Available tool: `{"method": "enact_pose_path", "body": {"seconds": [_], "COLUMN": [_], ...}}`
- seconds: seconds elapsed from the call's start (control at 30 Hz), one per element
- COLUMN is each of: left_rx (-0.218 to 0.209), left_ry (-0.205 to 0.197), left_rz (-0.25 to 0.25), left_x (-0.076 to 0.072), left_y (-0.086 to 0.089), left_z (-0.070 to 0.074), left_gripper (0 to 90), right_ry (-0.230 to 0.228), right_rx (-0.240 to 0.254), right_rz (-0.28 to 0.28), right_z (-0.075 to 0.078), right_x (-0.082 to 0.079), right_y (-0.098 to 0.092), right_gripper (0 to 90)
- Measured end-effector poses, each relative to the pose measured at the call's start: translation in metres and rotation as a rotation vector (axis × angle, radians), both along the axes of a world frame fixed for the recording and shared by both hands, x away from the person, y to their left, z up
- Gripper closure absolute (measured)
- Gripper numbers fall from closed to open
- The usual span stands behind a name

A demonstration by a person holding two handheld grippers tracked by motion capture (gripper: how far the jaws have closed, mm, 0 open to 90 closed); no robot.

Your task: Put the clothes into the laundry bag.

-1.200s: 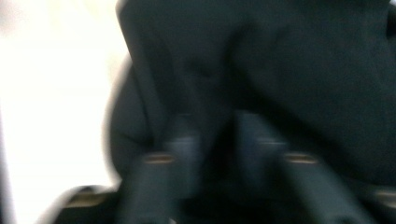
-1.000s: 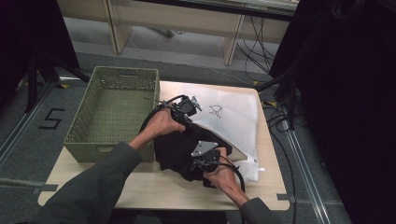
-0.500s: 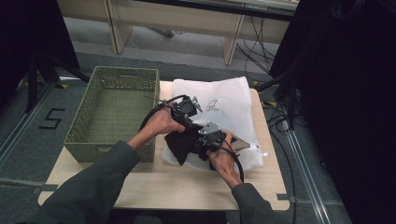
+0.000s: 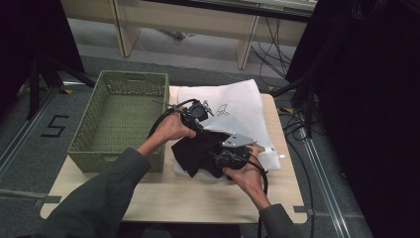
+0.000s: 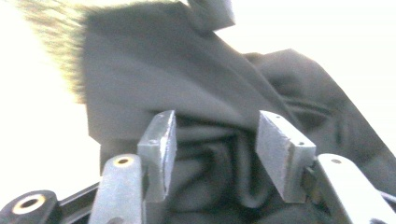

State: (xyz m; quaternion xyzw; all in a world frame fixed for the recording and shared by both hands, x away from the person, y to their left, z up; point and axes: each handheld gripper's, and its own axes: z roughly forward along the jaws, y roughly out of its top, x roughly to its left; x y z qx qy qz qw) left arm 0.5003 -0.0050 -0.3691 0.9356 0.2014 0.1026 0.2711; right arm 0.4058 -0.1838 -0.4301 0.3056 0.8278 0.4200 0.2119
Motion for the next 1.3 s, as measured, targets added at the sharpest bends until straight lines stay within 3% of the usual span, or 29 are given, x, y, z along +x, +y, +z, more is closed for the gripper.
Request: {"method": "enact_pose_path", "body": {"seconds": [0.07, 0.1, 0.17, 0.33, 0.43, 0.47, 0.5, 0.53, 0.63, 0.67, 0.7, 0.77, 0.8, 0.93, 1.07, 1.1, 1.13, 1.17, 1.3], "left_rx": [-0.003, -0.002, -0.003, 0.002, -0.017, -0.017, -0.016, -0.015, -0.008, -0.005, 0.000, -0.001, 0.003, -0.003, -0.008, 0.010, 0.011, 0.008, 0.009], "left_ry": [0.006, 0.012, 0.016, 0.028, 0.043, 0.046, 0.050, 0.050, 0.049, 0.052, 0.053, 0.052, 0.053, 0.046, 0.047, 0.041, 0.043, 0.044, 0.051], "left_rz": [0.002, 0.003, 0.007, 0.005, 0.015, 0.014, 0.014, 0.014, 0.005, 0.004, 0.004, 0.004, 0.000, 0.001, 0.002, -0.017, -0.020, -0.026, -0.039], "left_x": [0.001, 0.002, 0.003, 0.005, 0.006, 0.007, 0.007, 0.006, 0.007, 0.007, 0.007, 0.007, 0.007, 0.006, 0.004, 0.004, 0.003, 0.002, -0.001], "left_y": [0.000, 0.000, 0.000, 0.001, 0.001, 0.000, 0.000, -0.001, -0.002, -0.002, -0.002, -0.001, -0.001, 0.000, 0.001, 0.001, 0.001, 0.001, 0.001], "left_z": [0.000, 0.000, 0.000, 0.000, -0.001, -0.002, -0.002, -0.002, -0.003, -0.003, -0.004, -0.004, -0.004, -0.002, -0.002, -0.001, -0.001, -0.001, -0.002], "left_gripper": [84.5, 84.5, 84.5, 84.4, 84.4, 84.3, 84.3, 84.3, 84.2, 84.2, 84.2, 84.2, 84.2, 84.3, 84.6, 84.6, 84.8, 84.8, 84.9], "right_ry": [-0.018, -0.005, -0.023, -0.052, -0.080, -0.072, -0.100, -0.100, -0.030, 0.015, 0.031, -0.009, -0.004, -0.006, -0.053, -0.088, -0.084, -0.119, -0.125], "right_rx": [0.003, 0.014, 0.007, -0.066, -0.117, -0.141, -0.190, -0.225, -0.290, -0.267, -0.265, -0.296, -0.293, -0.259, -0.235, -0.235, -0.236, -0.246, -0.238], "right_rz": [0.061, 0.070, 0.098, 0.167, 0.168, 0.171, 0.173, 0.162, 0.152, 0.143, 0.147, 0.177, 0.176, 0.131, 0.065, 0.043, 0.019, 0.022, -0.080], "right_z": [0.002, 0.001, -0.003, -0.018, -0.026, -0.030, -0.034, -0.039, -0.052, -0.057, -0.059, -0.063, -0.063, -0.060, -0.048, -0.046, -0.044, -0.042, -0.043], "right_x": [-0.009, -0.014, -0.018, -0.015, -0.009, -0.007, -0.003, 0.000, 0.008, 0.013, 0.014, 0.019, 0.021, 0.021, 0.019, 0.022, 0.023, 0.029, 0.041], "right_y": [0.006, 0.013, 0.027, 0.055, 0.069, 0.073, 0.075, 0.078, 0.084, 0.085, 0.085, 0.082, 0.080, 0.071, 0.054, 0.049, 0.045, 0.039, 0.030], "right_gripper": [44.3, 42.1, 40.4, 33.1, 27.5, 28.3, 29.2, 29.0, 38.5, 46.8, 55.5, 74.8, 81.0, 86.2, 86.2, 86.3, 86.2, 86.2, 86.2]}}
